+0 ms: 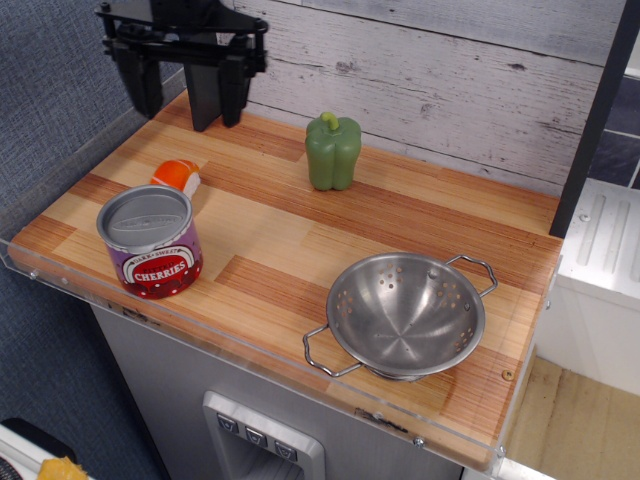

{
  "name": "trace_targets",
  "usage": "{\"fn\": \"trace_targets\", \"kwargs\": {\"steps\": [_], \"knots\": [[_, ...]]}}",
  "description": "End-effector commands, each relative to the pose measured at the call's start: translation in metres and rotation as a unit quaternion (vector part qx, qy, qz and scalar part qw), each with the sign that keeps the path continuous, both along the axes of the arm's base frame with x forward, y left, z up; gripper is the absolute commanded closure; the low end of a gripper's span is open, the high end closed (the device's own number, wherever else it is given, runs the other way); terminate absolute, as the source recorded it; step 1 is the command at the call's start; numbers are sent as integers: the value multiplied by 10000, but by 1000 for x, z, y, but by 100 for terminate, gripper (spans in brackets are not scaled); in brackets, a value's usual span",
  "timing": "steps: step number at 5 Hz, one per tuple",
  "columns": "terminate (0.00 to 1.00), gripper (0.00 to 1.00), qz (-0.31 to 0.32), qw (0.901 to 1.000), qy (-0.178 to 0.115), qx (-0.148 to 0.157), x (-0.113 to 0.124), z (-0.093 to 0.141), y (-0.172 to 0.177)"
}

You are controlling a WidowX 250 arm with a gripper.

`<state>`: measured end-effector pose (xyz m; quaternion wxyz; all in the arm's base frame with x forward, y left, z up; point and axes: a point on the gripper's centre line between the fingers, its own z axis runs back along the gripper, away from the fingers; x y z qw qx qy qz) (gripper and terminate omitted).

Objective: Place the sushi behind the red can.

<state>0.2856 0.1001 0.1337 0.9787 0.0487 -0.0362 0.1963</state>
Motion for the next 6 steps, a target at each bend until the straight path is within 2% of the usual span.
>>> {"fn": "trace_targets", "kwargs": {"steps": [1, 2, 3, 4, 5, 6], "knots": [[0, 0, -459, 9967, -661, 87, -13, 39, -56], [0, 0, -1053, 9904, -895, 62, -9, 48, -88], [0, 0, -1291, 9866, -997, -75, -4, 48, -111], [0, 0, -1897, 9780, -864, -125, 1, 42, -129], [0, 0, -1897, 9780, -864, -125, 1, 42, -129], [100, 0, -1897, 9780, -864, -125, 1, 42, -129]]}}
